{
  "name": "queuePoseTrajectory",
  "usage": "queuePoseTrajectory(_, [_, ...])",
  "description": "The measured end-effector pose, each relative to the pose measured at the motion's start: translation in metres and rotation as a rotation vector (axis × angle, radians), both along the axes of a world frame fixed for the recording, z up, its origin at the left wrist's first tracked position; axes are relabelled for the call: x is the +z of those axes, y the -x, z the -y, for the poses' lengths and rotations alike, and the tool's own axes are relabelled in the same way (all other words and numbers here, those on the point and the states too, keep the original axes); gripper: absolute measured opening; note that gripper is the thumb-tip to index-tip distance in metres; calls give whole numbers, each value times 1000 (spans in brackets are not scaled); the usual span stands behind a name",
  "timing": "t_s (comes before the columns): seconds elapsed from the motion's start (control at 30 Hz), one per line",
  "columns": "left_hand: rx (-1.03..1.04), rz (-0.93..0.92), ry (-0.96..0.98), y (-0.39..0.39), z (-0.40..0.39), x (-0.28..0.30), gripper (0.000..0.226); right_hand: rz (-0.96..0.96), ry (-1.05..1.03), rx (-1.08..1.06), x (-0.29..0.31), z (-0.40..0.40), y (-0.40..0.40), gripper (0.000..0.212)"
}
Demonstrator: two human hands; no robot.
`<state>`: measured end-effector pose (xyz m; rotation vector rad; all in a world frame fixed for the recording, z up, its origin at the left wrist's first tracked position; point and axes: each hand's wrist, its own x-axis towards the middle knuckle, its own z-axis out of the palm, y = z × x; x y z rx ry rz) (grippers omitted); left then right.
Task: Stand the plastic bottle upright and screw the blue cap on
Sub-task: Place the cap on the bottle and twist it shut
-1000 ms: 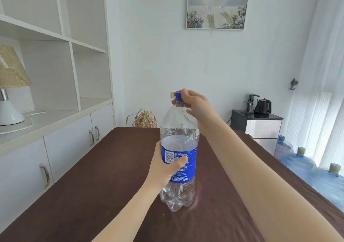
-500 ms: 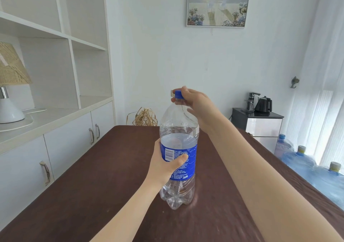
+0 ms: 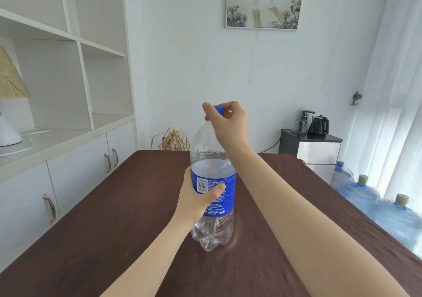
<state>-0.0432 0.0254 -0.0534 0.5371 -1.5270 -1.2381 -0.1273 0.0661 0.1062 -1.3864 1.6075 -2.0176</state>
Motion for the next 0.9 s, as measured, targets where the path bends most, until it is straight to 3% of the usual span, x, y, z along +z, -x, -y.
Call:
queuePoseTrajectory(0.1, [-27,33,3,-2,-3,5,87,-86,-74,106,-11,-8,13,44])
queuePoseTrajectory(0.2, [-36,125,5,-4,-4,12,83,-9,-193,237,-55,-31,34,68])
queuePoseTrajectory(0.37, [-103,366,129,-1,0,28,91,4,-245,358,-125,-53,67,62])
queuePoseTrajectory(0.63, [-79,322,168,38,26,44,68,-57,-237,345,-104,-15,100,54])
queuePoseTrajectory(0.8, [-121,317,182,48,37,20,69,-97,-339,272,-135,-7,106,67])
queuePoseTrajectory(0.9, [-151,419,149,43,39,11,92,-118,-397,258,-145,-11,110,77])
